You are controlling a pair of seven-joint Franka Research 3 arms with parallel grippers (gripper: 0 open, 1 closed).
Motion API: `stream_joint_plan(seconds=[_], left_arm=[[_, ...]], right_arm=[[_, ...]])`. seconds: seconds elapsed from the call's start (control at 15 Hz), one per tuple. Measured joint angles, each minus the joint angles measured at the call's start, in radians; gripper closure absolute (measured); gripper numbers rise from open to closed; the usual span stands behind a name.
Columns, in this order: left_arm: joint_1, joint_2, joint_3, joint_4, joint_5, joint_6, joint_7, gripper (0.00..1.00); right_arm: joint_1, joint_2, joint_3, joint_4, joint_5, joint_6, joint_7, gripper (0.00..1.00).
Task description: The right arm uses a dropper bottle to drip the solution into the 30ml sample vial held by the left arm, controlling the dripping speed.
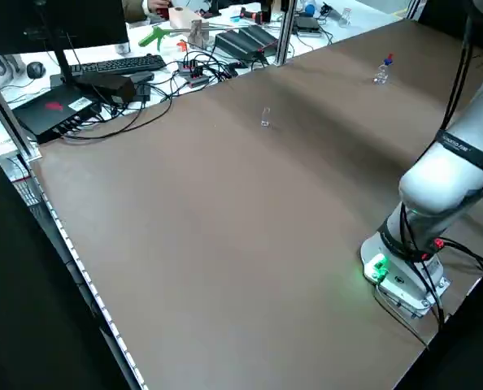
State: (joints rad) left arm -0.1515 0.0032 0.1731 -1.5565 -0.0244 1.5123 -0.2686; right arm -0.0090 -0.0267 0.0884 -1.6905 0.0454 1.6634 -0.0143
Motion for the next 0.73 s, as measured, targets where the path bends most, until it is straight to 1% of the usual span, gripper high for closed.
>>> stream_joint_plan(seconds=[0.07,0.33,0.53,0.73], left_arm=[[-0.028,0.028,-0.024,-0.004,0.000,0.005,-0.008,0.00],[-0.072,0.083,-0.032,-0.004,-0.003,0.053,-0.010,0.01],[-0.098,0.104,-0.033,-0.004,-0.003,0.060,-0.015,0.01],[-0.099,0.108,-0.032,-0.004,-0.003,0.061,-0.015,0.00]], right_arm=[[-0.001,0.000,-0.002,-0.002,0.000,-0.001,0.000,0.00],[0.000,-0.001,-0.002,-0.002,0.000,-0.001,-0.009,0.00],[0.000,-0.001,0.000,-0.002,0.000,-0.001,-0.011,0.00],[0.000,-0.002,0.000,-0.002,0.000,0.000,-0.013,0.00]])
